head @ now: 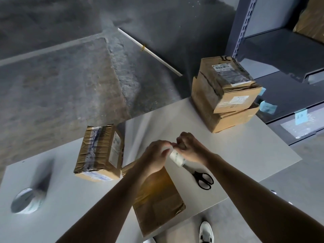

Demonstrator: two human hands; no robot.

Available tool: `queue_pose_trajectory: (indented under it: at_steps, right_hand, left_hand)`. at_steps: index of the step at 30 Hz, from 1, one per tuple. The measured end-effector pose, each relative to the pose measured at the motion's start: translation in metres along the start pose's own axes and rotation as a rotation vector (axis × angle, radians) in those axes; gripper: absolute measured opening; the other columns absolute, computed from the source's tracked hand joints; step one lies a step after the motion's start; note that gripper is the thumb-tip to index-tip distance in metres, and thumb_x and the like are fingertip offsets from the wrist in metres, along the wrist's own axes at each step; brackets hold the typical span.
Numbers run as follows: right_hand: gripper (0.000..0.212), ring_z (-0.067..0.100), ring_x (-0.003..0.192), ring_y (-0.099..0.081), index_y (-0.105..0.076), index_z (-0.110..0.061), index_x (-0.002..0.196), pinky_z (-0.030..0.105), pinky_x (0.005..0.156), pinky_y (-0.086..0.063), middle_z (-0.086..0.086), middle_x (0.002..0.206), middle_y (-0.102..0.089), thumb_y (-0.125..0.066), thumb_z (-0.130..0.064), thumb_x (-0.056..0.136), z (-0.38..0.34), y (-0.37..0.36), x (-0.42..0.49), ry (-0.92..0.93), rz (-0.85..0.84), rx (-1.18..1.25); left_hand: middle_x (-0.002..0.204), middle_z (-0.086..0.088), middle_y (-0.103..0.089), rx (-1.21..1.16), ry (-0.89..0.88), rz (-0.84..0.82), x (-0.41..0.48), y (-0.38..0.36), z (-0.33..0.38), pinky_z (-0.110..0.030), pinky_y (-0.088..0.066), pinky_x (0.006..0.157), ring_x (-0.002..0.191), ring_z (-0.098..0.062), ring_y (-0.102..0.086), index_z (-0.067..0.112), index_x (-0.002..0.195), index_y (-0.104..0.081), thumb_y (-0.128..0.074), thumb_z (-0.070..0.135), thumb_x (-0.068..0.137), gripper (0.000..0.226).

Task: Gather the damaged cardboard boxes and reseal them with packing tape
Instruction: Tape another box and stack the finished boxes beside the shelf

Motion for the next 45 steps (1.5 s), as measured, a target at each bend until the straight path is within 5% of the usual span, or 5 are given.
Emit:
queue_pose_trajectory:
  at_steps: [7,12,22,28,45]
  right_hand:
    - [0.042,0.021,0.095,-0.053,-0.066,-0.003,0.095,0.029,0.077,-0.036,0.011,0.089,-0.060,-0.034,-0.027,0.105,-0.007,0.006,-0.005,0.153,-0.014,-0.145]
    - [0.032,0.023,0.076,-0.055,-0.060,-0.004,0.092,0.034,0.067,-0.043,0.010,0.081,-0.058,-0.040,-0.027,0.104,0.001,0.019,-0.016,0.134,0.103,0.030]
    - [0.019,0.015,0.095,-0.065,-0.054,-0.008,0.115,0.019,0.078,-0.053,0.009,0.109,-0.069,-0.055,-0.020,0.101,0.051,0.018,-0.052,-0.091,0.205,0.156]
    - [0.025,0.020,0.096,-0.062,-0.054,-0.021,0.119,0.037,0.086,-0.056,0.000,0.109,-0.064,-0.062,-0.027,0.096,0.069,-0.026,-0.082,-0.306,-0.026,0.062]
    - [0.030,0.025,0.106,-0.053,-0.051,-0.008,0.130,0.032,0.083,-0.048,0.010,0.118,-0.054,-0.053,-0.011,0.100,0.072,-0.055,-0.106,-0.226,-0.044,-0.334]
  left_hand:
    - [0.114,-0.002,-0.070,-0.037,-0.055,-0.325,0.029,-0.019,0.006,-0.020,-0.052,0.079,0.102,-0.009,-0.065,0.016,0.112,-0.068,-0.062,0.026,0.096,0.019]
    - [0.096,0.011,-0.069,-0.047,-0.054,-0.387,0.038,-0.026,0.003,-0.017,-0.050,0.072,0.090,0.001,-0.064,0.023,0.105,-0.070,-0.064,0.027,0.095,0.012]
    - [0.110,0.001,-0.073,-0.264,0.123,-0.205,0.041,-0.007,-0.030,-0.039,-0.055,0.094,0.101,-0.014,-0.068,0.017,0.113,-0.074,-0.071,0.026,0.091,0.025]
    - [0.119,-0.002,-0.069,-0.332,0.134,-0.149,0.034,-0.010,-0.032,-0.028,-0.058,0.087,0.097,-0.010,-0.065,0.011,0.125,-0.068,-0.070,0.024,0.091,0.036]
    - [0.118,0.002,-0.068,-0.322,0.104,-0.094,0.032,-0.012,-0.027,-0.014,-0.051,0.080,0.090,0.005,-0.061,0.010,0.129,-0.064,-0.066,0.022,0.095,0.036]
Point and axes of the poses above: each hand's wrist, its own x-axis towards the middle knuckle, its own y-axis out of the back of the hand, z = x × y, the point moved 8 cm from there along x, towards the middle knuckle
